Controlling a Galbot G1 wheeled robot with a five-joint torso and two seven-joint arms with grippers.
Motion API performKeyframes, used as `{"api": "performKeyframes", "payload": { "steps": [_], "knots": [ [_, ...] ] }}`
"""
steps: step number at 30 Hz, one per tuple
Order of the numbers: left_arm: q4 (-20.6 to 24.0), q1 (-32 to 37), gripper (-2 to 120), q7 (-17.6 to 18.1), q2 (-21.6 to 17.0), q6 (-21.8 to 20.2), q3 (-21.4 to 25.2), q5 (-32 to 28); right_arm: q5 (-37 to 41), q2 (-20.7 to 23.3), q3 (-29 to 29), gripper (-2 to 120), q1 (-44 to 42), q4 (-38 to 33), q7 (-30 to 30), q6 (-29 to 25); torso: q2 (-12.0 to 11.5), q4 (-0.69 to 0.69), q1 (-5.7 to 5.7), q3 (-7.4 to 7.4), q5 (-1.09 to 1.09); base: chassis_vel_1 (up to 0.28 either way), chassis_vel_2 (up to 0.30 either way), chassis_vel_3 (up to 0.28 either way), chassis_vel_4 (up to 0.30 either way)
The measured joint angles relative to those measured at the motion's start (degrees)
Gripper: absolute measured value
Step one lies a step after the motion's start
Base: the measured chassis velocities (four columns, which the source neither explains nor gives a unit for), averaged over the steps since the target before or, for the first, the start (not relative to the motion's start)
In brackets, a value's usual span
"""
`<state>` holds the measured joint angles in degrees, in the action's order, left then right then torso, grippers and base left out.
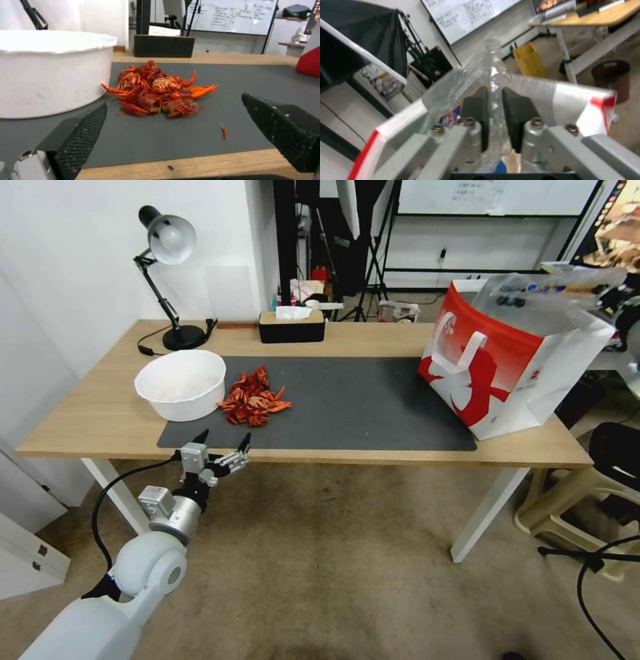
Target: Close the takeout container lid, then place the container into the takeout bag.
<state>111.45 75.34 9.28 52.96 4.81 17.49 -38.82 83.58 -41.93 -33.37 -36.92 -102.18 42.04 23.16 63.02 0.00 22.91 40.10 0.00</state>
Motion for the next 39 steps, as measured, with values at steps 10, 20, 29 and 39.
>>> {"api": "performKeyframes", "payload": {
  "steps": [10,20,29,39],
  "knots": [
    [0.2,-0.2,100,0.3,-0.2,0.0,0.1,0.0,-0.9,-1.4,1.4,52,-0.4,0.3,-1.7,-0.2,0.0,0.0,0.01,0.0,0.0,0.0,0.0,0.0,0.0],
    [0.1,0.2,100,-1.1,0.1,0.3,0.7,-0.4,-10.5,0.9,1.1,88,-6.6,-8.2,-18.6,-5.8,0.0,0.0,0.01,0.0,-0.02,0.0,0.0,0.0,0.0],
    [-0.2,1.3,100,-2.5,0.6,1.5,2.0,0.4,-27.0,2.2,-2.1,111,-21.0,-16.2,-33.8,-12.9,0.0,0.0,0.01,0.0,0.0,0.0,0.0,0.0,0.0],
    [-0.6,2.2,100,-3.5,1.3,3.5,2.3,1.6,-40.9,-5.9,-6.3,114,-41.1,-19.8,-38.3,-23.2,0.0,-0.02,0.0,0.0,0.01,0.0,0.0,0.0,0.0]
  ]
}}
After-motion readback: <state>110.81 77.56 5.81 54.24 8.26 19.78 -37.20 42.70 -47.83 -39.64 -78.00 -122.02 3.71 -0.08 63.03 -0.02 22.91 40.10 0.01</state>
